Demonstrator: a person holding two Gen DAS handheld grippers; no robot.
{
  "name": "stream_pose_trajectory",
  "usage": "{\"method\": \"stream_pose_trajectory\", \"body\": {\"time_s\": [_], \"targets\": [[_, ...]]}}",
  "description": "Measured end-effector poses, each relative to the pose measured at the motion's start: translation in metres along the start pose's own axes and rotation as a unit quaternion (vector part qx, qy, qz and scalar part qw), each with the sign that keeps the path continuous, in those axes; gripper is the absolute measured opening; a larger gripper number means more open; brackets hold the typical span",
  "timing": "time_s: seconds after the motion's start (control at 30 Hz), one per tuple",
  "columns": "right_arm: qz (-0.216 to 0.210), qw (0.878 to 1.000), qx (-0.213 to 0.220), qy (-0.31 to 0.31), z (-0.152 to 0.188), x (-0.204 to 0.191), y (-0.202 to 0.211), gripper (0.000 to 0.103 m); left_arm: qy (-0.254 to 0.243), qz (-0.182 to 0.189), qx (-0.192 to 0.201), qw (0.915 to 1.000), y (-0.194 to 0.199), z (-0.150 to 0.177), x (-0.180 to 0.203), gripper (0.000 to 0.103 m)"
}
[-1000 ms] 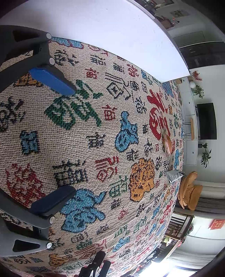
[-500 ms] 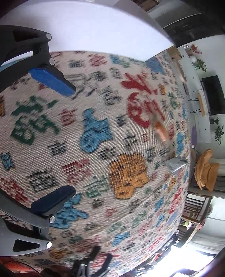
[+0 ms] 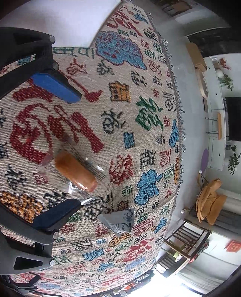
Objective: Organize snacks
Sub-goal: 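Close the left gripper on the orange-wrapped snack and lift it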
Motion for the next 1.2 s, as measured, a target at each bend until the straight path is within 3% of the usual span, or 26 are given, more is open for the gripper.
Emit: {"method": "stream_pose_trajectory", "body": {"time_s": [0.23, 0.3, 0.33, 0.37, 0.4, 0.5, 0.63, 0.7, 0.93, 0.97, 1.03, 1.07, 1.1, 1.2], "targets": [[0.000, 1.000, 0.000, 0.000, 0.000, 0.000, 0.000, 0.089, -0.086, 0.018, -0.037, 0.9954, -0.029, 0.004, 0.032, 0.102], [0.000, 1.000, 0.000, 0.000, 0.000, 0.000, 0.000, 0.089, -0.123, -0.008, -0.032, 0.9918, -0.030, 0.010, 0.038, 0.089], [0.000, 1.000, 0.000, 0.000, 0.000, 0.000, 0.000, 0.089, -0.122, 0.001, -0.024, 0.9922, -0.026, 0.012, 0.039, 0.081], [0.000, 1.000, 0.000, 0.000, 0.000, 0.000, 0.000, 0.089, -0.111, -0.005, -0.012, 0.9937, -0.021, 0.012, 0.037, 0.061], [0.000, 1.000, 0.000, 0.000, 0.000, 0.000, 0.000, 0.089, -0.097, -0.011, -0.006, 0.9952, -0.017, 0.012, 0.034, 0.051], [0.000, 1.000, 0.000, 0.000, 0.000, 0.000, 0.000, 0.089, -0.064, 0.000, 0.000, 0.9979, -0.004, 0.021, 0.025, 0.043], [0.000, 1.000, 0.000, 0.000, 0.000, 0.000, 0.000, 0.089, -0.010, -0.019, 0.043, 0.9988, 0.038, 0.051, 0.024, 0.044], [0.000, 1.000, 0.000, 0.000, 0.000, 0.000, 0.000, 0.089, 0.018, -0.043, 0.039, 0.9981, 0.062, 0.077, 0.032, 0.044], [0.000, 1.000, 0.000, 0.000, 0.000, 0.000, 0.000, 0.089, 0.036, 0.017, -0.004, 0.9992, 0.079, 0.158, 0.070, 0.046], [0.000, 1.000, 0.000, 0.000, 0.000, 0.000, 0.000, 0.089, 0.029, 0.026, -0.007, 0.9992, 0.080, 0.168, 0.077, 0.048], [0.000, 1.000, 0.000, 0.000, 0.000, 0.000, -0.001, 0.089, 0.009, 0.045, -0.011, 0.9989, 0.088, 0.187, 0.085, 0.063], [0.000, 1.000, 0.000, 0.000, 0.000, 0.000, -0.001, 0.089, 0.004, 0.048, -0.015, 0.9987, 0.090, 0.198, 0.087, 0.079], [0.000, 1.000, 0.000, 0.000, 0.000, 0.000, -0.001, 0.089, 0.001, 0.044, -0.016, 0.9989, 0.092, 0.209, 0.086, 0.086], [0.000, 1.000, 0.000, 0.000, 0.000, 0.000, -0.001, 0.089, 0.001, 0.043, -0.027, 0.9987, 0.099, 0.243, 0.084, 0.086]]}}
Point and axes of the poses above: each gripper's, at about its wrist camera, not at the fingertips, and y roughly against the way its jaws point, x to its right, z to its underside, the point moved 4 cm from there along -y, roughly the way its jaws point, and after that the axes turned 5 degrees about z, right-handed, at the moved point
